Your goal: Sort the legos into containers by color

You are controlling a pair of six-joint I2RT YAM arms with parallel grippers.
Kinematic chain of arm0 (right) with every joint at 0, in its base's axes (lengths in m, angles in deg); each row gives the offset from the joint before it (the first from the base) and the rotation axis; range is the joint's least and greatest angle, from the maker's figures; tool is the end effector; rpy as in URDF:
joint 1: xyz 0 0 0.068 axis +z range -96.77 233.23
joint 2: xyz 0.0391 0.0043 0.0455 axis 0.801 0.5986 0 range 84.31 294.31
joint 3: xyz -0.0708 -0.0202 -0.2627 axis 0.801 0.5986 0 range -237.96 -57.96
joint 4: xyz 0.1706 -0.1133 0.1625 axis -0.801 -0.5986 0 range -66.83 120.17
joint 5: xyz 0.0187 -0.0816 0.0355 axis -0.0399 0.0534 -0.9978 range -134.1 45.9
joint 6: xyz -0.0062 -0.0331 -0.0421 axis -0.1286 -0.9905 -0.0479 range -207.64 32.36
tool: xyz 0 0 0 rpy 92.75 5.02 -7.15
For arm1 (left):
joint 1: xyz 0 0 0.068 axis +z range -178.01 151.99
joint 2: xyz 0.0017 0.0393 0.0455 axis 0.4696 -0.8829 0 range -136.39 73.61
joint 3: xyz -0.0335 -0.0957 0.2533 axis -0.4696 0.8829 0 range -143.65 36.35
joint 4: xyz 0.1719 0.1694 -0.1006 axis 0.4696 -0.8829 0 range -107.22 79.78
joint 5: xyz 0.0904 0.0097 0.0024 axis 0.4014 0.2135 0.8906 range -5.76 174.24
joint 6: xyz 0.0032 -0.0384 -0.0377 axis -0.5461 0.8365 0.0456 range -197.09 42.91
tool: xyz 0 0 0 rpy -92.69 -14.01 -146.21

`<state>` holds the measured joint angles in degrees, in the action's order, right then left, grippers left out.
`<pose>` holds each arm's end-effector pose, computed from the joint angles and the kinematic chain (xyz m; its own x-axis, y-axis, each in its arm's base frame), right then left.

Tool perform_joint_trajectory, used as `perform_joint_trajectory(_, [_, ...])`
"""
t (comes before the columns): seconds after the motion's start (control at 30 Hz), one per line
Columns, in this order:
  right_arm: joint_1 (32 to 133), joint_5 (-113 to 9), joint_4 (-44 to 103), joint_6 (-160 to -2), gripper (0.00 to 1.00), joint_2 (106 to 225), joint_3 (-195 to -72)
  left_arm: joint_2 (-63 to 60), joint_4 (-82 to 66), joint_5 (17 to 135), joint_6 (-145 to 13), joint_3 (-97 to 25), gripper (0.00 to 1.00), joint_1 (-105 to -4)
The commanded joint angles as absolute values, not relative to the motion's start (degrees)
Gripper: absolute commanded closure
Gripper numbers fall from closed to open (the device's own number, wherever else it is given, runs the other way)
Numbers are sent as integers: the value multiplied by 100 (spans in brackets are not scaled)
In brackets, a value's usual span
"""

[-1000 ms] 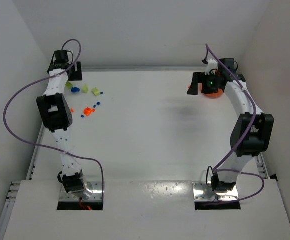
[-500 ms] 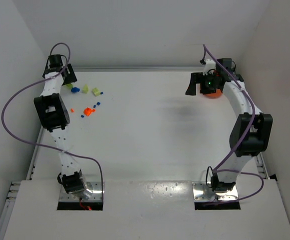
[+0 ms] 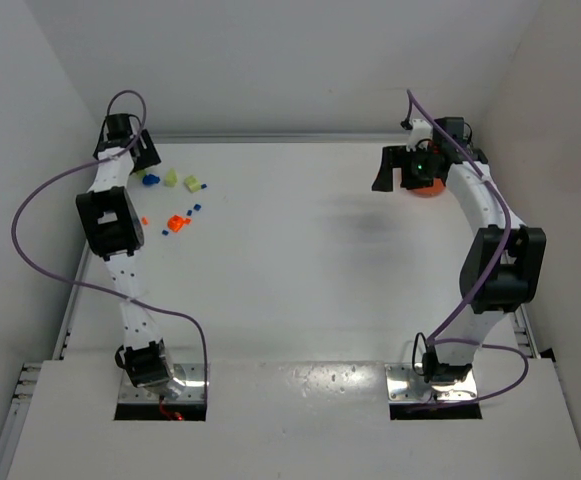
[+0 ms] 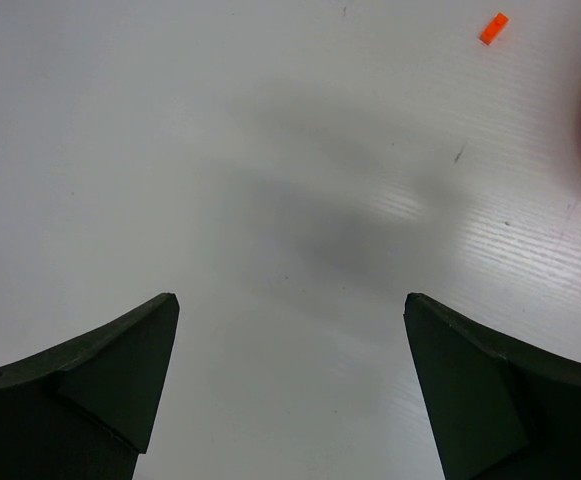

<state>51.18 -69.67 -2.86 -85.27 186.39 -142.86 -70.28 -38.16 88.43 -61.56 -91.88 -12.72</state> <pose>0.3953 0.0013 0.2751 -0.7774 0.0650 -0.6256 -0.2119 0.9094 0.3578 0.5440 0.1515 0.1852 -0.5569 -0.4292 -0.7111 -0.4806 0.8648 -0.1455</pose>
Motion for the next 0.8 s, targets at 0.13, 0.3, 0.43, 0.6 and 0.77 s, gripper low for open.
perform_joint_trajectory(0.13, [5156,-6950,-138,-8553,5,18793,-14391,-7114,-3676,9258,-6066,-9470,21,-1324])
perform_joint_trajectory(0.3, [5156,-6950,-191,-8553,5,18846,-14444,-7167,-3623,9259,-6066,-9470,25,-1324])
perform_joint_trajectory(0.43, [5156,-6950,-191,-8553,5,18846,-14444,-7229,-3623,9312,-6119,-9470,30,-1324])
perform_joint_trajectory(0.6, [5156,-6950,-191,-8553,5,18846,-14391,-7281,-3623,9312,-6180,-9470,46,-1324])
perform_joint_trajectory(0.77, [5156,-6950,-191,-8553,5,18846,-14391,-7281,-3623,9259,-6232,-9417,50,-1324])
